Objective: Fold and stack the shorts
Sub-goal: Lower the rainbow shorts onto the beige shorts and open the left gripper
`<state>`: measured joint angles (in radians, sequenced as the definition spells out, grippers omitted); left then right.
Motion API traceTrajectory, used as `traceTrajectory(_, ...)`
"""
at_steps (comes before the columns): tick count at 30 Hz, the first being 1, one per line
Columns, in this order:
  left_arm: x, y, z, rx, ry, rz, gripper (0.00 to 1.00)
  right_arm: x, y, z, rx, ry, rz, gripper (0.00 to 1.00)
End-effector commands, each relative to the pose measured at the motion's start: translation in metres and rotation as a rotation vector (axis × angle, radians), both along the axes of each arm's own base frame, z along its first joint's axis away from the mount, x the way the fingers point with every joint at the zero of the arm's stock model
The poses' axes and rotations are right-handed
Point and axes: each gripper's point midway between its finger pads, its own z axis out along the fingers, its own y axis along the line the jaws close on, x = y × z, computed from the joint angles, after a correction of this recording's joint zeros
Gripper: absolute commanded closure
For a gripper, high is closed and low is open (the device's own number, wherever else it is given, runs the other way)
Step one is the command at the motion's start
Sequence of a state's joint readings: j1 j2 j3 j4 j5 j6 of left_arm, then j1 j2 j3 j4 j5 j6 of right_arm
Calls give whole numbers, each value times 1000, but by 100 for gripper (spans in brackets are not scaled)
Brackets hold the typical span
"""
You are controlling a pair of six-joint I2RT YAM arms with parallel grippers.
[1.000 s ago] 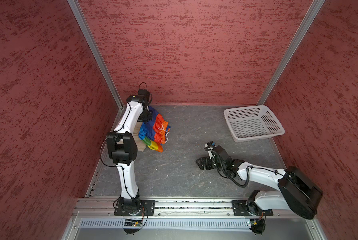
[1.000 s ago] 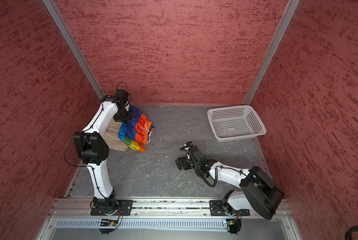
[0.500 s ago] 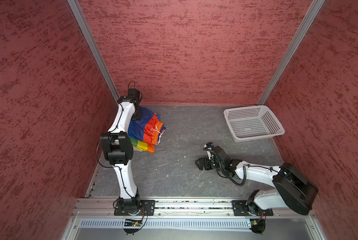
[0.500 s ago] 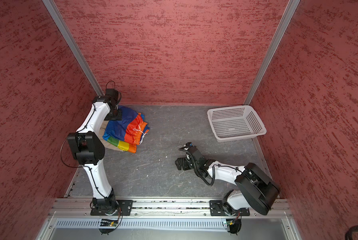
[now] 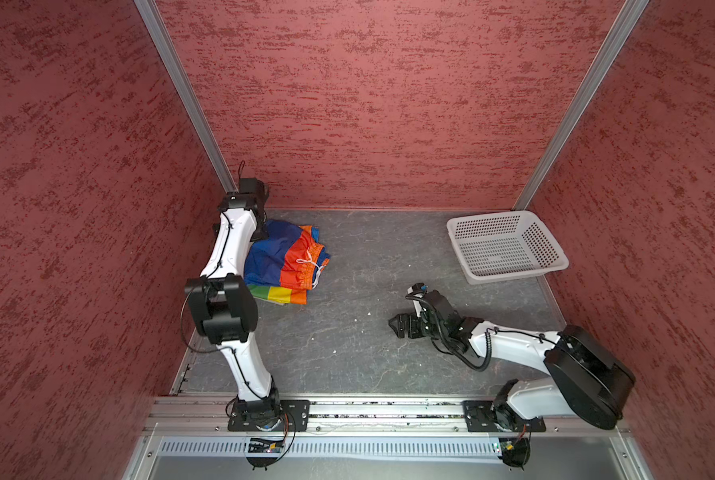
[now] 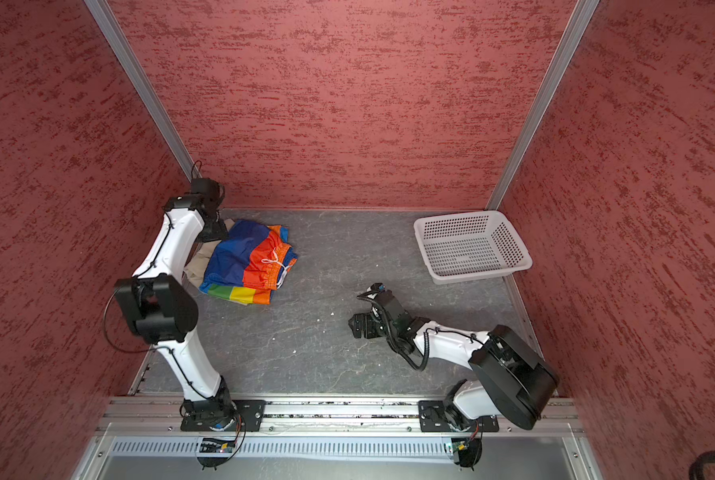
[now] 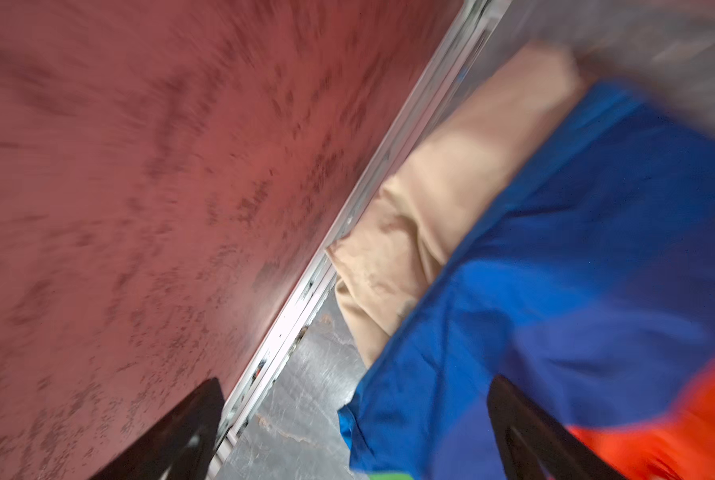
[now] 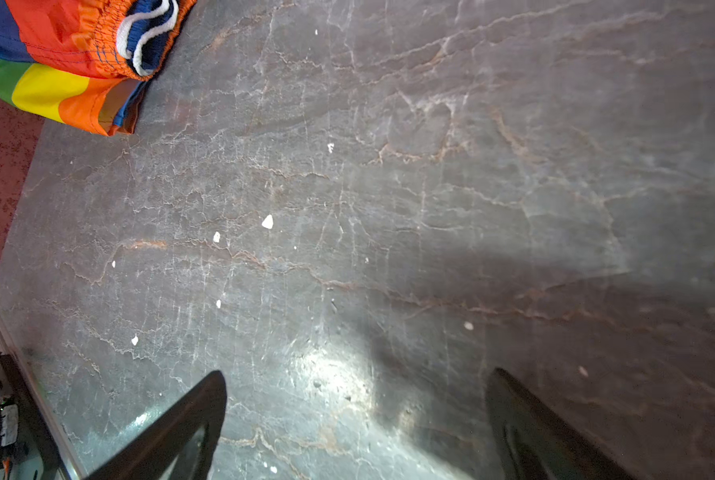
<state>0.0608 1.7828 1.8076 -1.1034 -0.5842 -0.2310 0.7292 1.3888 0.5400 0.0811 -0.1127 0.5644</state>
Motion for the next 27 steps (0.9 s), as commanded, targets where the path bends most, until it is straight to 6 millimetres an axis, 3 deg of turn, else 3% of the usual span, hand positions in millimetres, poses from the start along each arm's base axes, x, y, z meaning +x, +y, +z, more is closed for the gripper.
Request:
traceTrajectory(1, -13, -31, 53, -23, -257, -35, 0, 22, 1, 47, 17, -111, -35, 1)
traceTrajectory(5, -38, -71, 73, -167, -493, -164, 0, 39, -17, 78, -102, -178, -102, 1)
traceTrajectory(8, -61, -91, 71, -256, -649, -227, 1, 51, -40, 107, -176, -263, -191, 1)
traceTrajectory(13, -78, -133, 41, -190, -793, -451, 1, 69, -105, 156, -165, -409, -421, 1)
traceTrajectory(15, -84, -136, 21, -110, -783, -473, 0, 75, -128, 165, -148, -449, -473, 1)
traceTrajectory(18, -90, -128, -18, -13, -679, -468, 1, 87, -152, 168, -191, -558, -460, 1)
traceTrajectory(21, -96, -105, -52, 63, -595, -348, 0, 96, -168, 161, -257, -655, -460, 1)
traceTrajectory(24, -97, -99, -76, 83, -574, -316, 0, 108, -184, 145, -285, -651, -496, 1)
traceTrajectory(27, -94, -101, -98, 62, -582, -322, 0, 123, -199, 114, -331, -607, -518, 1)
